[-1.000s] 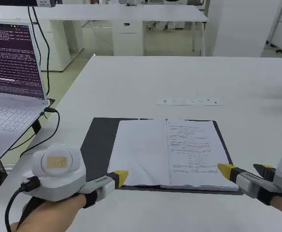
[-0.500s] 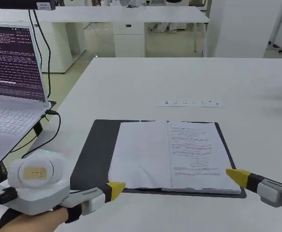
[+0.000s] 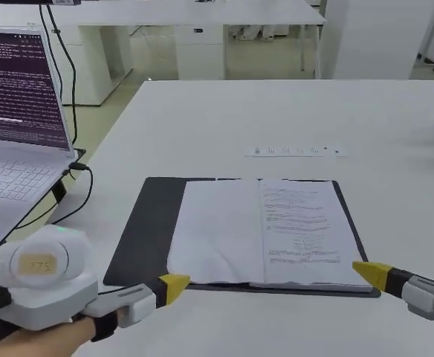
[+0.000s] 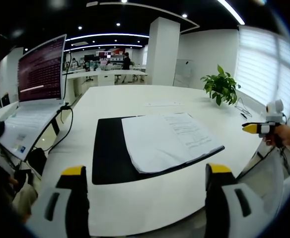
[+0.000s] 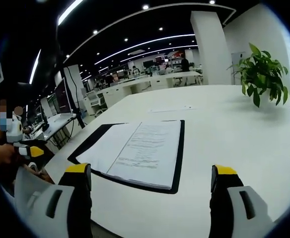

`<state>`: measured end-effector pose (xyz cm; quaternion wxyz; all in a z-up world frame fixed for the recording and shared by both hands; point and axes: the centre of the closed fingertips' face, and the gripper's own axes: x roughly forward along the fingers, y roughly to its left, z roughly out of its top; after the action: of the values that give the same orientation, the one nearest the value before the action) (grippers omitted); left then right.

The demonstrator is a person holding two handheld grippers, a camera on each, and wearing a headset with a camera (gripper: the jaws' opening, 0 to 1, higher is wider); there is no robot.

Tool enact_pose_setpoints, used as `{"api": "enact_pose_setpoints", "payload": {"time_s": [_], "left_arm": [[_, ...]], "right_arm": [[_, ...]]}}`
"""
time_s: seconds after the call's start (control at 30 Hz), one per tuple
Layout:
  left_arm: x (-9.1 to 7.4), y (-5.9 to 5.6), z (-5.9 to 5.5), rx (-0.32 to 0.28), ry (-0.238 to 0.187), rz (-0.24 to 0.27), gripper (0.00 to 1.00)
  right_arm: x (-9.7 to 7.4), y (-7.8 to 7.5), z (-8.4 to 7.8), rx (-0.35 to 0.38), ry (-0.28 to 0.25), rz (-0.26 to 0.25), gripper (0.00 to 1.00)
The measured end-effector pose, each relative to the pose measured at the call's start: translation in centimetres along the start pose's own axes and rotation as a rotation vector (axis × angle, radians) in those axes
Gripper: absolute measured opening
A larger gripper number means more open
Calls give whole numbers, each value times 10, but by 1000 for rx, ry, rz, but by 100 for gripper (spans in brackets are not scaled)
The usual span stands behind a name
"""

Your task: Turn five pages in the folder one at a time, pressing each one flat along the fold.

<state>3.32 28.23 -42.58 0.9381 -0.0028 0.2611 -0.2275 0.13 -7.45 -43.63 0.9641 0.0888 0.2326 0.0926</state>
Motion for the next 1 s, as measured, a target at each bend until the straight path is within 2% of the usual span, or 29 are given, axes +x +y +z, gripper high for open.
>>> {"api": "enact_pose_setpoints", "payload": {"time_s": [0.2,0.43,0.8,1.0], "left_arm": [[7,-3,-2,0,7,-5,99],[24,-15,-1,7,30,-35,97],[70,-57,5,48,73,-137,82],[98,-91,9,87,86,-199,79]], "right_arm": [[2,3,-4,1,11,10,100],[4,7,-7,7,17,25,99],[4,14,-14,21,15,49,99],[4,20,-18,16,23,64,98]]}}
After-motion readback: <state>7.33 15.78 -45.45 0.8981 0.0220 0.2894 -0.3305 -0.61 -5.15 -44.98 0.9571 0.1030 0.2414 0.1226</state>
